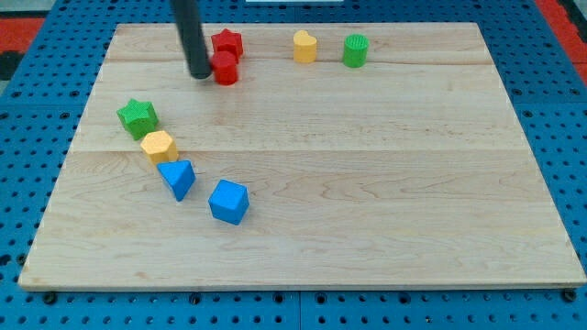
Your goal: Move the red circle at the bottom of the heart
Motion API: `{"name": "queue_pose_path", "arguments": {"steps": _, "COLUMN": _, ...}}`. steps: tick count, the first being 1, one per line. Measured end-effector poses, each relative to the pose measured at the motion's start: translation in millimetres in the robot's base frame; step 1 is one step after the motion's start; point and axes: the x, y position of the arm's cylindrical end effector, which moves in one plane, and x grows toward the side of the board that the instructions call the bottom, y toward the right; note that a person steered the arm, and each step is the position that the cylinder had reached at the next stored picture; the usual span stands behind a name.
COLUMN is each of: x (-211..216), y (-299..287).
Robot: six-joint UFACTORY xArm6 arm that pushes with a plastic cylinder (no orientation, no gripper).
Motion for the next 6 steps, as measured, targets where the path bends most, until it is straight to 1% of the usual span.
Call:
{"name": "queue_pose_path", "arguments": {"steps": 1, "x": -2.5, "y": 26.7}}
{"name": "queue_pose_path", "arguments": {"steps": 2, "x": -8.2, "y": 20.0}}
{"name": "queue_pose_path", "arguments": {"steps": 3, "x": -35.5, "y": 35.2}}
{"name": "queue_pose_path", "arguments": {"steps": 4, "x": -33.9, "y": 67.6}}
{"name": "queue_pose_path", "arguments": {"steps": 5, "x": -27.3, "y": 70.2}}
{"name": "queue_pose_path", "arguments": {"steps": 6, "x": -6.7, "y": 37.3}}
